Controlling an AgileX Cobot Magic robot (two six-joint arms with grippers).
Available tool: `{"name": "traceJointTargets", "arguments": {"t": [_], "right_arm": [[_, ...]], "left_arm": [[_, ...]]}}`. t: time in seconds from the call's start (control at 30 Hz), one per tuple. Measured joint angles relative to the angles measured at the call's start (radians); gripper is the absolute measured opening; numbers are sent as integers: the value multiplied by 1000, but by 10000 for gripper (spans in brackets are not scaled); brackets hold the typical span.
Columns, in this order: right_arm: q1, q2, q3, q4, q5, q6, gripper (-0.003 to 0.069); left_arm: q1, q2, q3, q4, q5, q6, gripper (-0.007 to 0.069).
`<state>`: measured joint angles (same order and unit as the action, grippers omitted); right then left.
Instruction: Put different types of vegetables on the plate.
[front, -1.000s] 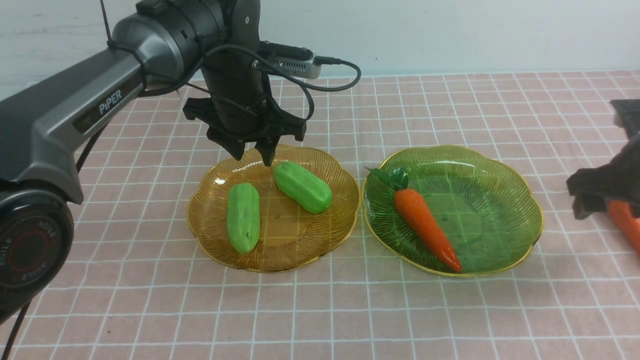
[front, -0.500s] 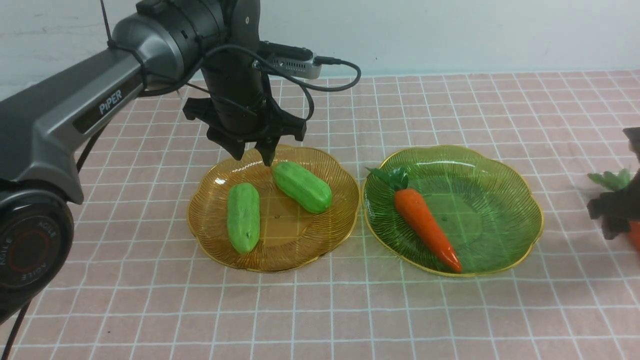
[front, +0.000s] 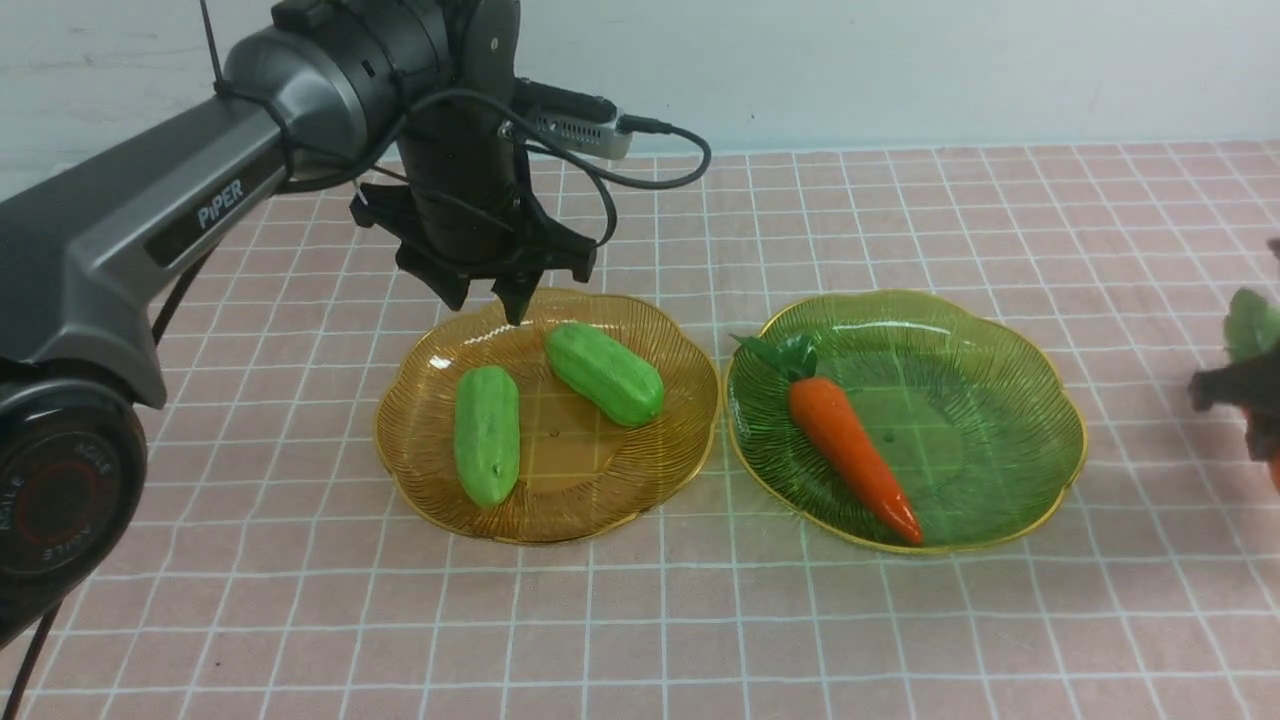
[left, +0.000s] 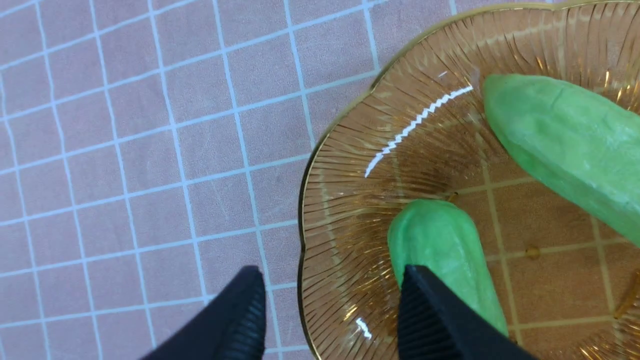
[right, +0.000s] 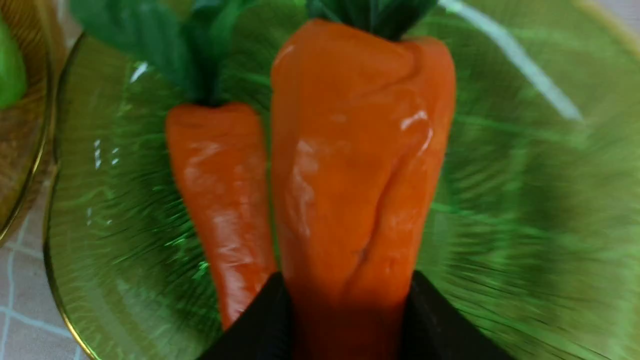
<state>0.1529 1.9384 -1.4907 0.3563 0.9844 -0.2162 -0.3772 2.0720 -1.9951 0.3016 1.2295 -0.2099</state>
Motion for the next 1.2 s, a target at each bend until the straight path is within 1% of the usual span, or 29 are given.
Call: {"name": "traceJointTargets", "arguments": {"t": [0.03,0.1,0.17,0.23,0.27,0.3,0.37,0.47,0.57,0.67,0.7,0.73,0.77,0.8,0.87,0.93,1.03,1.1,1.2], "right_arm": [[21,13,0,0,-8,-7,242],[54,40,0,-13,-27,-10,288],[71,48,0,-30,-29,0,383],[71,48,-7,-43,-14,18,447],[71,48,-18,-50,3,26,468],[71,48,-25,-58,14,30,481],[67,48,-75,-92,103,42,520],[58,47,-134,-128,197,45,519],[40,14,-152,-166,220,78,449],[24,-33,-131,-187,228,101,360],[16,-72,-107,-198,232,108,302],[6,-138,-58,-207,233,116,227],[-4,-217,7,-216,234,119,126],[-10,-267,49,-221,235,121,82],[-13,-359,127,-234,238,124,31],[-15,-471,221,-240,242,125,3],[-16,-663,387,-239,221,125,-12],[-16,-774,473,-237,141,125,-14],[-16,-967,677,-221,-110,125,-16]], "left_arm": [[0,0,0,2,0,0,335],[0,0,0,5,0,-1,335],[0,0,0,10,1,-1,335],[0,0,0,12,1,-2,335],[0,0,0,12,1,-2,335],[0,0,0,13,1,-2,335],[0,0,0,13,1,-2,335],[0,-1,0,15,2,-2,335],[0,-1,0,14,2,-2,335],[0,-1,0,9,2,-2,335],[0,-2,0,4,2,-2,335],[0,-2,0,2,2,-2,335],[0,-2,0,-1,2,-2,335],[0,-2,0,-2,2,-2,335],[0,-2,0,-3,2,-2,335],[0,-2,0,-6,2,-2,335],[0,-2,0,-8,2,-2,335],[0,-2,0,-8,2,-2,335],[0,-2,0,-8,2,-2,331]]}}
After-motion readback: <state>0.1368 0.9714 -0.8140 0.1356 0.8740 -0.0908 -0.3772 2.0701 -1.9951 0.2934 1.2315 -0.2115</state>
